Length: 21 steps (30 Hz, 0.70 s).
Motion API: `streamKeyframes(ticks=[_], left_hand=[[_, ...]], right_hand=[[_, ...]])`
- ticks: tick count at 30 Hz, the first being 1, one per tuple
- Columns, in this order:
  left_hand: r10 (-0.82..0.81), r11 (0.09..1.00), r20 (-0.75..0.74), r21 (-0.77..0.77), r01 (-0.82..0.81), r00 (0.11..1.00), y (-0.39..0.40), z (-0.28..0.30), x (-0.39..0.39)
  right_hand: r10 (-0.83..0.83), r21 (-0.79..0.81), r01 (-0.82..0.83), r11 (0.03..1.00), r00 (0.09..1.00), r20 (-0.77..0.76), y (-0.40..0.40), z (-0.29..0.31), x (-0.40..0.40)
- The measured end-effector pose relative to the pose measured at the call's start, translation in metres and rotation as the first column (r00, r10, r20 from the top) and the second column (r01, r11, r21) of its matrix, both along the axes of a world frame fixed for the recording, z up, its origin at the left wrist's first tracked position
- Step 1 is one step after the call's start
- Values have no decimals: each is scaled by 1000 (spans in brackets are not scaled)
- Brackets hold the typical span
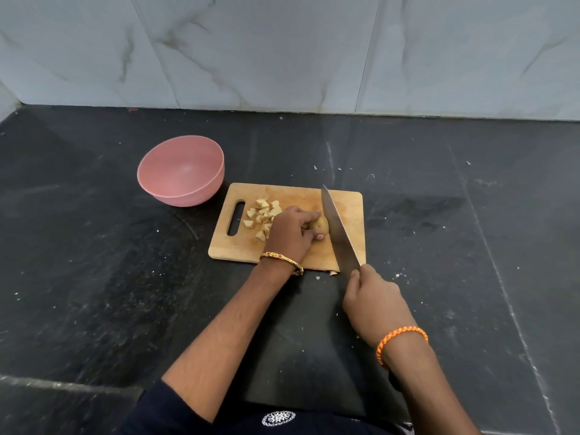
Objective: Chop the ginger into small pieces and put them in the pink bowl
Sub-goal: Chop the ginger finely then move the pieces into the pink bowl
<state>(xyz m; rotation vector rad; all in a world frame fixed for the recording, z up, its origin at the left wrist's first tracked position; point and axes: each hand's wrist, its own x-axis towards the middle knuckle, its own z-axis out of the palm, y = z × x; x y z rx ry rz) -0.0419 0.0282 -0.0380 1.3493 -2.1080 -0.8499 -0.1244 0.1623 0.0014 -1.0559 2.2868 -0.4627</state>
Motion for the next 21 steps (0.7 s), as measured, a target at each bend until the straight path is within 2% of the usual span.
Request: streamKeyframes(ticks=[4, 8, 21], left_hand=[[-35, 999, -1, 27, 35, 999, -4, 2, 2], [-70, 997, 1, 27, 70, 998, -9, 4, 4], [-153, 988, -71, 10, 154, 986, -17, 3, 8]], right_hand=[[-57, -122, 68, 990, 994, 90, -2, 6, -5], [-90, -188, 105, 977, 992, 90, -20, 4, -7], [-82, -110, 94, 989, 991, 109, -44, -10, -3]])
